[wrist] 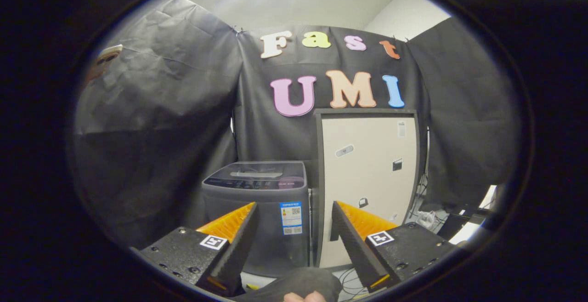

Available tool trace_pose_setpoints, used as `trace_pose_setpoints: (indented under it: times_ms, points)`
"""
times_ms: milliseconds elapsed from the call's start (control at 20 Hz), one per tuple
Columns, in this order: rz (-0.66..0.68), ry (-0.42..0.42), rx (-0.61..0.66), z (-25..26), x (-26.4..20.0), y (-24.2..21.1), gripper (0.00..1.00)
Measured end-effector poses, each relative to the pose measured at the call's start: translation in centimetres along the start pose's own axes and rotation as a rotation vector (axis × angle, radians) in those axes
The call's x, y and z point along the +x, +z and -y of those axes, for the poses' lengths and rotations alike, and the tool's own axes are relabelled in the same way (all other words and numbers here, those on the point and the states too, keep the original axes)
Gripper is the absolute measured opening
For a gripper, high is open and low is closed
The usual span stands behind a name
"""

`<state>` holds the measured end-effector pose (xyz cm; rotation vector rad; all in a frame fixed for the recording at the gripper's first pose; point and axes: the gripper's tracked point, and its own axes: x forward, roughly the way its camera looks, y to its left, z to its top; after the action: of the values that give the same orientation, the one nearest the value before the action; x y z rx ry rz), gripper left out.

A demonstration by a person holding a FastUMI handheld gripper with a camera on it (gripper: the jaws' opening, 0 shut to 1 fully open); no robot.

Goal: Put the clothes into the washing machine and then close the washing machine lid.

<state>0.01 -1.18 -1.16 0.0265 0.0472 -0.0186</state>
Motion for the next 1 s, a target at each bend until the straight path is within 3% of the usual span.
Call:
trace_pose_setpoints:
  times_ms: [1000]
  points:
    - [-0.008,0.0,0.005,0.14,-0.01,-0.14,0.95]
